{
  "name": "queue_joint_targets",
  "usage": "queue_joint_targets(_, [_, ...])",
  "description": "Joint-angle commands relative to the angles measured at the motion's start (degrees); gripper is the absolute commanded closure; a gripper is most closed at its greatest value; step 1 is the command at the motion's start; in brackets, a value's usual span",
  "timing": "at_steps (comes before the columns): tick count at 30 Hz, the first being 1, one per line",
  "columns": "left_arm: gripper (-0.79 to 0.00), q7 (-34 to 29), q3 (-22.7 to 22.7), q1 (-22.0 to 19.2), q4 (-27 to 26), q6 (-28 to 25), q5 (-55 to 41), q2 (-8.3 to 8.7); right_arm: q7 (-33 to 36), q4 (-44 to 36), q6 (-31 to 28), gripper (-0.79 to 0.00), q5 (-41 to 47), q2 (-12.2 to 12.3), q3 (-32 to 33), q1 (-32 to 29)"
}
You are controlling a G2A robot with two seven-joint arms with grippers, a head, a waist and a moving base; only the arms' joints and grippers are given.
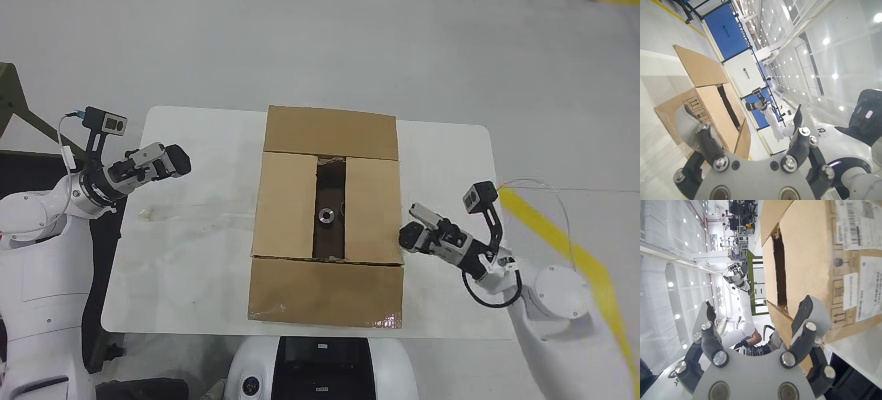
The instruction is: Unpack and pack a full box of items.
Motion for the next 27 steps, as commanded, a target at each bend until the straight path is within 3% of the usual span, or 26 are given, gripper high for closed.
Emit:
queue_joint_targets(1, [-0.785,0.0,0.0,0.0,0.0,0.0,0.0,0.0,-0.21,0.29,0.67,-0.785,-0.47,-0.16,-1.93,1.58])
queue_joint_targets(15, [-0.785,0.0,0.0,0.0,0.0,0.0,0.0,0.0,-3.37,0.96,2.68,-0.785,-8.72,-1.94,-17.61,11.09])
queue_joint_targets(27, [-0.785,0.0,0.0,0.0,0.0,0.0,0.0,0.0,-4.42,3.41,3.26,-0.785,-9.09,-3.08,-22.84,15.56])
